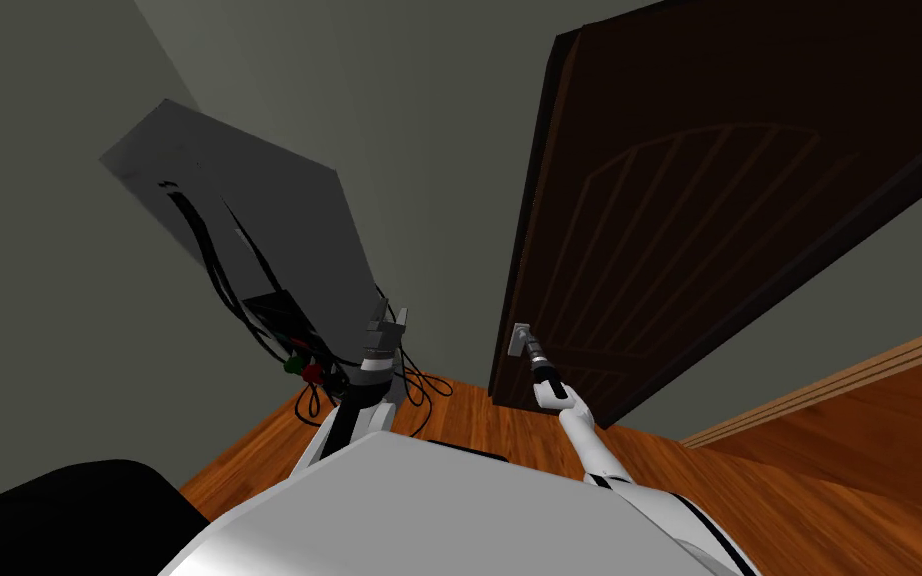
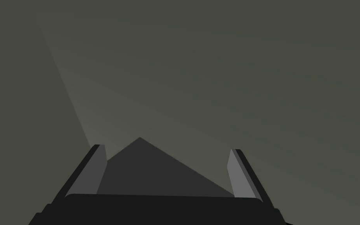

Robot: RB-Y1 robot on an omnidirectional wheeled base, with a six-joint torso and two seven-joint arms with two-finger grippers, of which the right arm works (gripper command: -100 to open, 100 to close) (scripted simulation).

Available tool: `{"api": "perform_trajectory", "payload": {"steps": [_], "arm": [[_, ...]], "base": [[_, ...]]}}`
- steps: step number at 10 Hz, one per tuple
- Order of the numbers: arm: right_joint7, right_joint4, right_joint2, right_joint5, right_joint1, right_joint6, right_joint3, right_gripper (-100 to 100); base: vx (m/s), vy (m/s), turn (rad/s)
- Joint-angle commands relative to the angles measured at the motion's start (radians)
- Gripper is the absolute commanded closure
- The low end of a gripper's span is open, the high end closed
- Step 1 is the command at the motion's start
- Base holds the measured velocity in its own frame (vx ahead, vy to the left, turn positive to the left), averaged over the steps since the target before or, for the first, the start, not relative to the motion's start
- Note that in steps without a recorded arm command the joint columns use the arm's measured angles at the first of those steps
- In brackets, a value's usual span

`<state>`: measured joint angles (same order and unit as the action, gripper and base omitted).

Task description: Pull the door open

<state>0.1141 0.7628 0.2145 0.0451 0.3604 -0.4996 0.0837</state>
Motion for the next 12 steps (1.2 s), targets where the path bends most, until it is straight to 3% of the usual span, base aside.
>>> {"api": "perform_trajectory", "payload": {"steps": [1,8,9,11,12], "arm": [[-0.050,-0.010,-0.008,-0.028,0.007,-0.009,-0.015,100],[-0.215,-0.014,0.011,-0.135,0.007,-0.008,-0.036,100],[-0.218,-0.014,0.011,-0.135,0.007,-0.008,-0.036,100],[-0.283,-0.016,0.020,-0.189,0.006,-0.008,-0.046,100],[-0.302,-0.016,0.020,-0.189,0.006,-0.008,-0.046,100]], "base": [[-0.030,-0.027,0.071],[-0.040,-0.025,0.070],[-0.028,-0.023,0.046],[-0.050,-0.027,0.097],[-0.045,-0.024,0.037]]}}
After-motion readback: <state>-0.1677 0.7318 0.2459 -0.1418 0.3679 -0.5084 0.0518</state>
